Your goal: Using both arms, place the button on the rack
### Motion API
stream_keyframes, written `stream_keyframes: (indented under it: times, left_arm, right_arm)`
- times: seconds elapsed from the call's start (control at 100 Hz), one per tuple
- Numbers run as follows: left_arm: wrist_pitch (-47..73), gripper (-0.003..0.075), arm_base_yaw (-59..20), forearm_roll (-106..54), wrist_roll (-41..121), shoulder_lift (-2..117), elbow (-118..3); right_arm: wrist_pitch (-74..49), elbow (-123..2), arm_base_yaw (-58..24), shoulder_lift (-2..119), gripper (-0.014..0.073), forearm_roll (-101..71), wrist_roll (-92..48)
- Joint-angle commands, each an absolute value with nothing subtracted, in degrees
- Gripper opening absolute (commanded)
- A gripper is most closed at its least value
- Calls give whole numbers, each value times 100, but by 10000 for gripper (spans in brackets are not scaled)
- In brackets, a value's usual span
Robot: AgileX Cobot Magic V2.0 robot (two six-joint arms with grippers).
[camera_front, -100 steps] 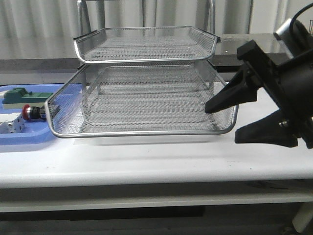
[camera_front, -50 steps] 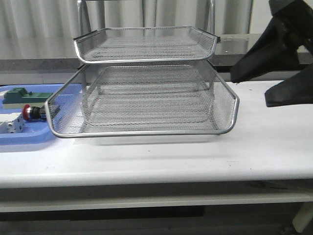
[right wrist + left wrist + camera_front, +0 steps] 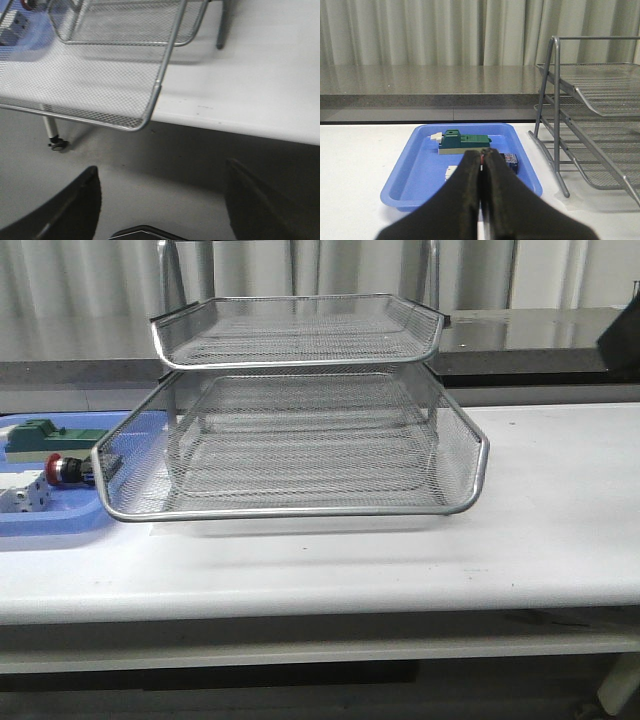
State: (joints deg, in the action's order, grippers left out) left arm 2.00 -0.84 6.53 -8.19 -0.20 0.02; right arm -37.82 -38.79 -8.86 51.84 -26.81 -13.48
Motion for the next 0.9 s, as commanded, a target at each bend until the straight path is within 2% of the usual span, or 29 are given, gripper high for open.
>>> stream_keyframes:
  times: [0.0, 0.28, 0.57, 0.89]
  left_arm:
    - [-273, -20, -125, 624, -867, -219, 274]
    - [-273, -20, -125, 624, -867, -219, 274]
    - [-273, -20, -125, 624, -867, -219, 274]
    - [-273, -20, -125, 624, -867, -219, 274]
  right_arm:
    - [-3983, -4310, -860, 4913, 521, -1674, -559]
    - [-5229, -4687, -860, 4202, 519, 242, 856]
    - [-5694, -4687, -860, 3390, 519, 385, 1071]
    - [-5791, -4687, -860, 3253, 519, 428, 1071]
